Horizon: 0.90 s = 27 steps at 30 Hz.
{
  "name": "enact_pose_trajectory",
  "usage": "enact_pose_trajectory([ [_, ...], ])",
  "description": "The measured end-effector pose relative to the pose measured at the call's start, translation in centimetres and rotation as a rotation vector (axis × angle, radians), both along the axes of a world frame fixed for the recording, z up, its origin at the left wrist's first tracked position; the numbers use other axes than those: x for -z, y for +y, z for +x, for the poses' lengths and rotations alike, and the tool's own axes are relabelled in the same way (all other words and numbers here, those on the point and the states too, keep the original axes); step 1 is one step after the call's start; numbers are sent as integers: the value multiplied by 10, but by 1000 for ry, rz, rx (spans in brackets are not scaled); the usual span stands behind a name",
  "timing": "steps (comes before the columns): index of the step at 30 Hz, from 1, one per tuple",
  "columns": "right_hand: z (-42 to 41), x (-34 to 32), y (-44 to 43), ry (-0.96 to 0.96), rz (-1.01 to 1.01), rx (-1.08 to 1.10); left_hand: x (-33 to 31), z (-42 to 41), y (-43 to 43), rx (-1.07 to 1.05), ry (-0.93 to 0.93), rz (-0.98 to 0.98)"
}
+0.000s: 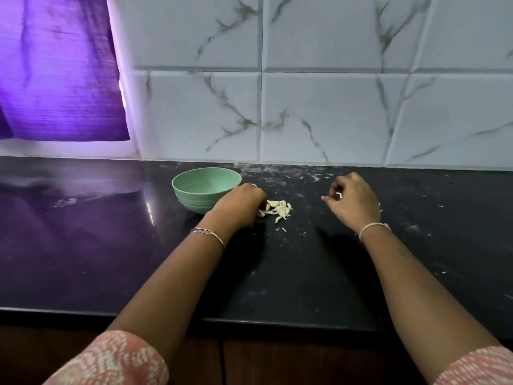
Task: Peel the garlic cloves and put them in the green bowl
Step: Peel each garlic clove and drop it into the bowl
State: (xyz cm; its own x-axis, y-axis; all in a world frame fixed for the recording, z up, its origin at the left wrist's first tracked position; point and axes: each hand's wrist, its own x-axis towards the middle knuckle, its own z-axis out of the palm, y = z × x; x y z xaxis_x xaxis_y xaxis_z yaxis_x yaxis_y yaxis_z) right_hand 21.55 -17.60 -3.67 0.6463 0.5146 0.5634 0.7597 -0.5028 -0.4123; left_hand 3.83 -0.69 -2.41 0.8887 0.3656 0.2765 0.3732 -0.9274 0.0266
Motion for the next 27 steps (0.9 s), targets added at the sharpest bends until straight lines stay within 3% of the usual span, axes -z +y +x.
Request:
enact_pose_trajectory([
  [12,-15,6,19,-22,-76,-332,23,15,18,-35,15,24],
  [14,-19,6,24,61,-21,-365,26,15,19,-20,-55,16],
  [15,-23,4,25,192,48,-403,26,15,18,-1,-112,-7],
  [17,-34,1,26,547,187,-507,23,15,11,48,-288,-187],
  [19,-42,0,28,762,238,-606,16,15,-1,82,-461,-572],
  [21,-47,3,29,810,258,-657,12,14,-11,111,-559,-955],
  [23,-47,4,30,787,308,-666,10,12,-17,115,-612,-1219],
  [27,-48,5,31,748,372,-664,8,8,-22,108,-638,-1470],
])
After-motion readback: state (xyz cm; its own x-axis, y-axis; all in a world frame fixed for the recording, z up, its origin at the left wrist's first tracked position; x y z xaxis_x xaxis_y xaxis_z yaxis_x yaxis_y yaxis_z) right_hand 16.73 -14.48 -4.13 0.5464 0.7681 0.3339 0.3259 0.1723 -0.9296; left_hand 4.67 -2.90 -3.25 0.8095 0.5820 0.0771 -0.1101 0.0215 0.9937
